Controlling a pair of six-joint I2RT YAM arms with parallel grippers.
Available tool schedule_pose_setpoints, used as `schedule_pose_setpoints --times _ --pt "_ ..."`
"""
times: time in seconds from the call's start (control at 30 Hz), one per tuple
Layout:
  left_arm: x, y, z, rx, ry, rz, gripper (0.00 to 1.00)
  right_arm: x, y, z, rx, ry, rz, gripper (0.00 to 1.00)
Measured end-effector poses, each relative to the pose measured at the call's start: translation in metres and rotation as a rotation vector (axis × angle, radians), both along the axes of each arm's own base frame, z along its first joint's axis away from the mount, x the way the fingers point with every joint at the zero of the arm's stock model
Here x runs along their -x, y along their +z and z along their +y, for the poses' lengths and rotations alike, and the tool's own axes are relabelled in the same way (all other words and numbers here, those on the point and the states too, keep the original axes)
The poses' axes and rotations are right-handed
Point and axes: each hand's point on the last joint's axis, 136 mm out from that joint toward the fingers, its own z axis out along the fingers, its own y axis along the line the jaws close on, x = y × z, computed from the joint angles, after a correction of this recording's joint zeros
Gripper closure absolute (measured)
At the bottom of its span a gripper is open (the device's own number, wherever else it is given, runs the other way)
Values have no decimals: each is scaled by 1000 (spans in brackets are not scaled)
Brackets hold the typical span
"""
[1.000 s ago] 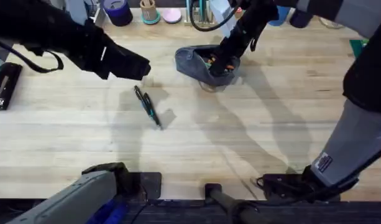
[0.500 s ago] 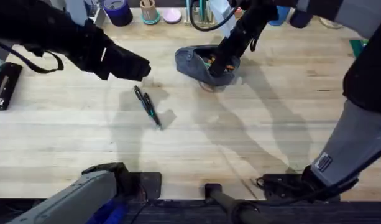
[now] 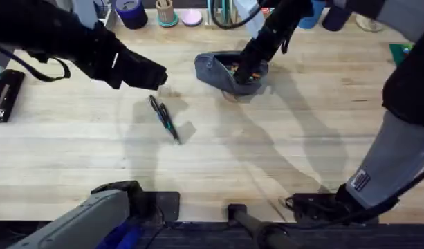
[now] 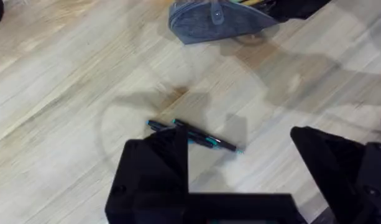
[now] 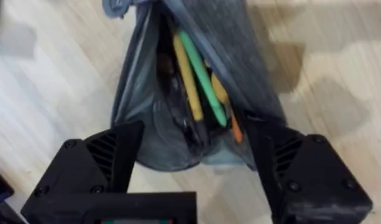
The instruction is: Unzip the bag, pick up the pens from the table one at a time and place them inside, then zip the bag closed.
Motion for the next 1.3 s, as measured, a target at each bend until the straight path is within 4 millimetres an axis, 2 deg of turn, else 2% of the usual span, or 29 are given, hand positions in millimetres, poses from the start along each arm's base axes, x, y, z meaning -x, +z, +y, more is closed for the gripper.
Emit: schedule_pose_setpoints --times 0.33,0.77,0.93,1.3 --pt "0 0 1 -4 1 0 6 4 70 -4 -19 -19 -91 6" --pt "0 -1 2 -10 4 1 6 27 125 -13 -54 -63 -162 6" --pt "0 -1 2 -11 5 2 6 47 138 -24 -40 -133 -121 5" --pt "0 -1 2 -13 6 2 6 68 157 -44 -31 -214 -103 5"
